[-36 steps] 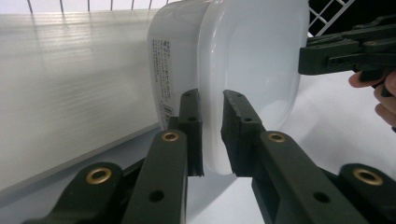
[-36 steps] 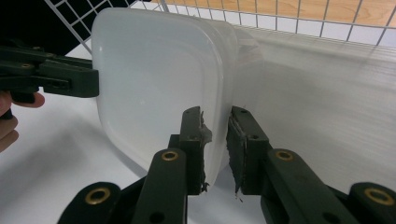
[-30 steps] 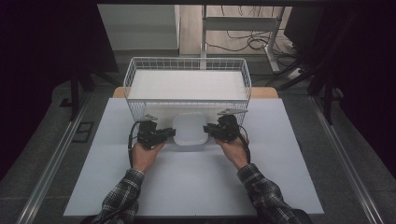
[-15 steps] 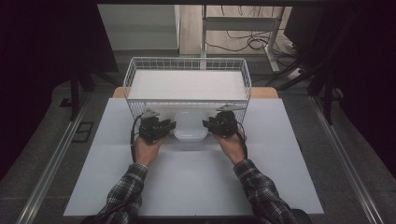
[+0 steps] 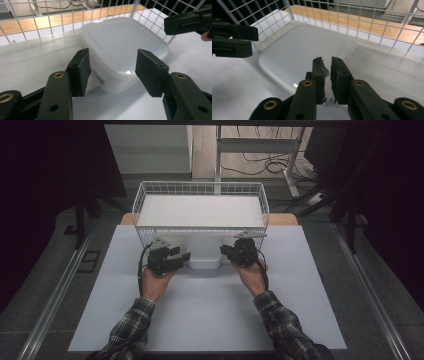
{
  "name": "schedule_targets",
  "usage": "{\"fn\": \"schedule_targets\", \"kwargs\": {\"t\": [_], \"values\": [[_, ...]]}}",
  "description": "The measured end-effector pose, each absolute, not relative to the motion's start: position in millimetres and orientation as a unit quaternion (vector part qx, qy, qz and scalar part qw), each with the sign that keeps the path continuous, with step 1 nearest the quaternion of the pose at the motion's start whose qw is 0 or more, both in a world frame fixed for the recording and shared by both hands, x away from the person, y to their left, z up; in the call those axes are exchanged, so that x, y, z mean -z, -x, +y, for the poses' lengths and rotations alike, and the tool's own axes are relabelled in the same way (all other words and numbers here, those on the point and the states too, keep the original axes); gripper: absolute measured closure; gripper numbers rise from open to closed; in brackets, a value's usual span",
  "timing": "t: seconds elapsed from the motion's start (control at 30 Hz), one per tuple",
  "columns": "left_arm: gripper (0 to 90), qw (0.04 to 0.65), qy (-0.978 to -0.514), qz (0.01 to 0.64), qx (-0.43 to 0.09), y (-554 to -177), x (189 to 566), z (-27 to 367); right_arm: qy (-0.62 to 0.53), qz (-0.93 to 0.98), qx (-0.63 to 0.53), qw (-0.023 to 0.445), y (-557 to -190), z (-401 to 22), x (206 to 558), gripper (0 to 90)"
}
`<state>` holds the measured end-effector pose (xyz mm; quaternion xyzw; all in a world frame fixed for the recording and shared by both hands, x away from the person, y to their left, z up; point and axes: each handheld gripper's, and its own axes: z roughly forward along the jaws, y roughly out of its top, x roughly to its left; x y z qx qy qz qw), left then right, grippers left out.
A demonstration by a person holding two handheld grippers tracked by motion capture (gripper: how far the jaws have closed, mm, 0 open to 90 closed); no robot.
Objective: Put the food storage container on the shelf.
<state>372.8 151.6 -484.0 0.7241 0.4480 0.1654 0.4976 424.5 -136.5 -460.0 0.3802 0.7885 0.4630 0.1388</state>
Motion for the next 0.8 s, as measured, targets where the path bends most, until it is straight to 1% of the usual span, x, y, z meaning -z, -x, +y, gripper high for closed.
{"fn": "schedule_targets", "kwargs": {"t": [0.07, 0.1, 0.17, 0.23, 0.27, 0.33, 0.37, 0.4, 0.47, 0.6, 0.63, 0.67, 0.8], "values": [[44.2, 0.498, -0.727, 0.445, -0.162, -369.6, 483.7, 152.5, -0.376, 0.79, -0.464, 0.137, -421.4, -137.5, 459.5, 85.1], [41.8, 0.501, -0.731, 0.437, -0.151, -363.3, 484.0, 154.1, -0.362, 0.796, -0.466, 0.132, -415.6, -139.7, 458.5, 87.9], [36.4, 0.505, -0.732, 0.433, -0.144, -355.4, 485.6, 155.0, -0.349, 0.803, -0.467, 0.128, -409.2, -140.6, 458.1, 88.8], [29.1, 0.509, -0.733, 0.43, -0.138, -351.5, 487.1, 155.5, -0.337, 0.808, -0.467, 0.122, -403.0, -140.1, 459.1, 88.9], [29.1, 0.51, -0.734, 0.427, -0.135, -347.6, 489.3, 156.0, -0.337, 0.808, -0.467, 0.122, -403.0, -140.1, 459.1, 88.9], [22.6, 0.517, -0.732, 0.42, -0.141, -338.1, 494.9, 156.8, -0.326, 0.814, -0.466, 0.12, -397.0, -137.9, 461.3, 88.9], [17.6, 0.516, -0.734, 0.417, -0.145, -334.2, 497.4, 157.3, -0.321, 0.816, -0.466, 0.117, -393.4, -135.6, 464.0, 88.9], [17.6, 0.513, -0.737, 0.417, -0.145, -330.6, 499.3, 157.4, -0.321, 0.816, -0.466, 0.117, -393.4, -135.6, 464.0, 88.9], [11.7, 0.5, -0.744, 0.416, -0.151, -319.0, 504.5, 155.9, -0.314, 0.821, -0.463, 0.113, -390.0, -130.9, 470.1, 88.9], [8.9, 0.494, -0.753, 0.408, -0.149, -306.0, 508.7, 154.5, -0.309, 0.826, -0.46, 0.106, -387.2, -125.7, 476.0, 88.8], [7.4, 0.486, -0.761, 0.397, -0.165, -296.8, 509.5, 153.1, -0.305, 0.829, -0.456, 0.102, -385.6, -121.4, 479.7, 88.8], [6.5, 0.486, -0.761, 0.397, -0.165, -296.8, 509.5, 153.1, -0.305, 0.829, -0.456, 0.102, -385.6, -121.4, 479.7, 88.8], [3.8, 0.487, -0.766, 0.379, -0.179, -277.9, 510.9, 155.7, -0.295, 0.839, -0.448, 0.098, -384.6, -109.4, 488.2, 88.8]]}}
